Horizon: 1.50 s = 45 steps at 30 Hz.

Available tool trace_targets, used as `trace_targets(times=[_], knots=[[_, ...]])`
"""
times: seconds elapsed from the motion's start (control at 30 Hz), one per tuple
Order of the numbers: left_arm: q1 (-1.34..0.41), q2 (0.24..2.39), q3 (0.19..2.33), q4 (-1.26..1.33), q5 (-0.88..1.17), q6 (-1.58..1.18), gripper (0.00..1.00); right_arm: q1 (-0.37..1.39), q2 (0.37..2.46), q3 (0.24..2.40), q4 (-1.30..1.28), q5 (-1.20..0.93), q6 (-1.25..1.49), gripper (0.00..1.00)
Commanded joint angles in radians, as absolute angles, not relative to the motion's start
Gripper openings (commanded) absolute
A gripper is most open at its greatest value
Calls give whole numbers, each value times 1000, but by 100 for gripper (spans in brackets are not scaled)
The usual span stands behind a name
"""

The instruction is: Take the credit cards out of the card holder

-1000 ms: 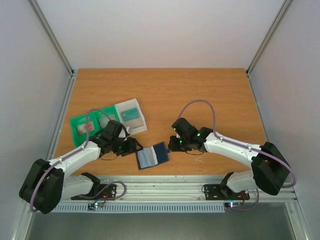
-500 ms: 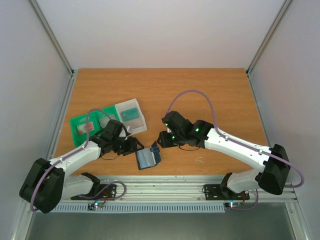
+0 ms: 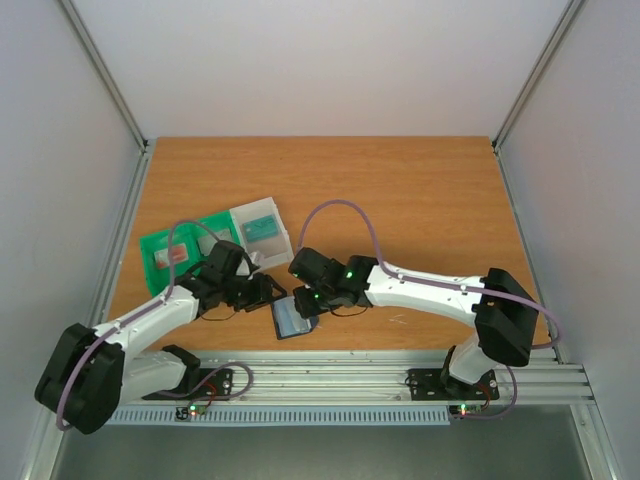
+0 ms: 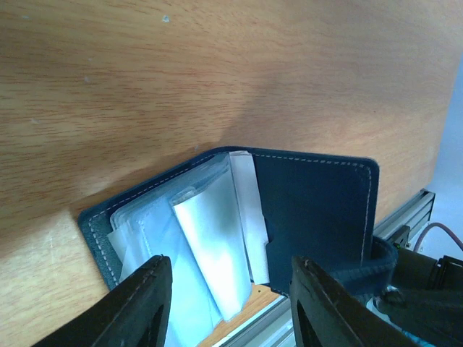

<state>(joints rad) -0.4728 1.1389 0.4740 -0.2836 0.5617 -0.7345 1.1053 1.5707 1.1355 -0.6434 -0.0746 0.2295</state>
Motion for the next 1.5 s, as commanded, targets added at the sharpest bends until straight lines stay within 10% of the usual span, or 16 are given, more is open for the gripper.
trace_targets(times=[0.0, 1.47], knots=[[-476, 1109, 464, -319, 516, -748, 46, 1100, 1608, 1098, -605, -3, 215, 29], [-476, 1173, 284, 4, 502, -996, 39, 1006, 1592, 785, -353, -34, 308, 23]])
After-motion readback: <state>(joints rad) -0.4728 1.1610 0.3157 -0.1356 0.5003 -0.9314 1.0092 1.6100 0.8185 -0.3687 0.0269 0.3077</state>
